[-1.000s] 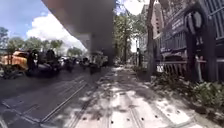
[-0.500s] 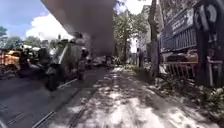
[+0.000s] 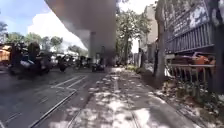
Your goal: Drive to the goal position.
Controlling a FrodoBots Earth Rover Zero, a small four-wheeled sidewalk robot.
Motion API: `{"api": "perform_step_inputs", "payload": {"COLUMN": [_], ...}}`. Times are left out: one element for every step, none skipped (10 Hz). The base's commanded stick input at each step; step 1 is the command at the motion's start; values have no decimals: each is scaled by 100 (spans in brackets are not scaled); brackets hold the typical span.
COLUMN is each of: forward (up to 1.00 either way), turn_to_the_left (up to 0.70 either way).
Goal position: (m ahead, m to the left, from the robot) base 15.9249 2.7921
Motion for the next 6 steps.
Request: {"api": "perform_step_inputs", "payload": {"forward": [70,70,70,70,70,70], "turn_to_the_left": [14,14,3,0,0,0]}}
